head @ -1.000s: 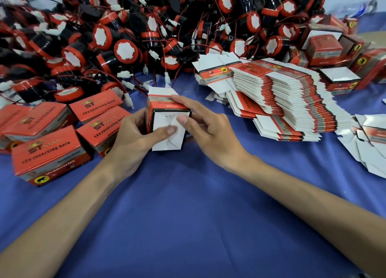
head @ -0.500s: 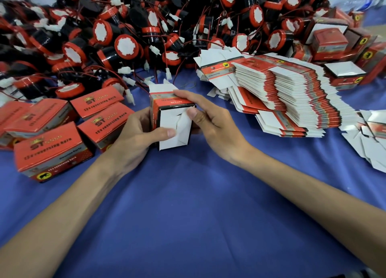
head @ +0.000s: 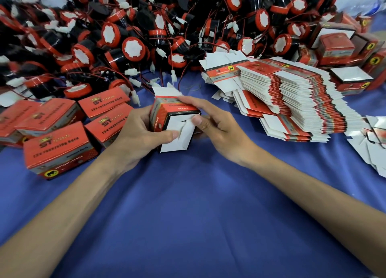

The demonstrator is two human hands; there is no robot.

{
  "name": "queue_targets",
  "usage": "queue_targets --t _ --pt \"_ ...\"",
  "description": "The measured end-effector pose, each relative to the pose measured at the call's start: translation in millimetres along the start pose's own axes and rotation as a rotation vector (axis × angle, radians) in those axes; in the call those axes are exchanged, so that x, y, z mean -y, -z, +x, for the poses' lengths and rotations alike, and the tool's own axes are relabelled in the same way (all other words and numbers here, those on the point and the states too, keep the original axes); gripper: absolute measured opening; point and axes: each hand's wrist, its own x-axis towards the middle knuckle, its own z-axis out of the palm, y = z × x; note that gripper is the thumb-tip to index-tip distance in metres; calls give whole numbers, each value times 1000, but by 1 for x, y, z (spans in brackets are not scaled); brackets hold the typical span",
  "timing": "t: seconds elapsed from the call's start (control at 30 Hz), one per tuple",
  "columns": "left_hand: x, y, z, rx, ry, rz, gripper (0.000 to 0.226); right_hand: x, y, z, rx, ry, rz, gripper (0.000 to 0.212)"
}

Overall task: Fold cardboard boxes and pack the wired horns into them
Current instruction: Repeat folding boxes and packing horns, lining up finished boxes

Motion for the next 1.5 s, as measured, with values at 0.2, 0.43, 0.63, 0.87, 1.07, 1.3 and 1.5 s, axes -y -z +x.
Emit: queue_targets --t 0.2,0.43,0.63,0.87,1.07,1.3,1.5 --pt "-13 -8 0 11 -29 188 39 1 0 -3 16 -8 90 40" --pt "-10 -10 0 -21 -37 157 37 3 2 -4 66 -55 125 54" --pt "-5 -25 -4 -142 -178 207 34 6 3 -4 27 -49 26 63" --pt "6 -41 -7 -304 -252 307 42 5 3 -5 -59 41 -280 65" --pt "8 -39 -7 -422 -278 288 29 5 -17 -6 -230 97 -474 59" --pt "4 -36 -8 -278 -224 67 27 11 -23 -9 -227 89 -658 68" --pt "4 -38 -11 -188 -272 59 19 11 -21 -6 -248 127 -895 70"
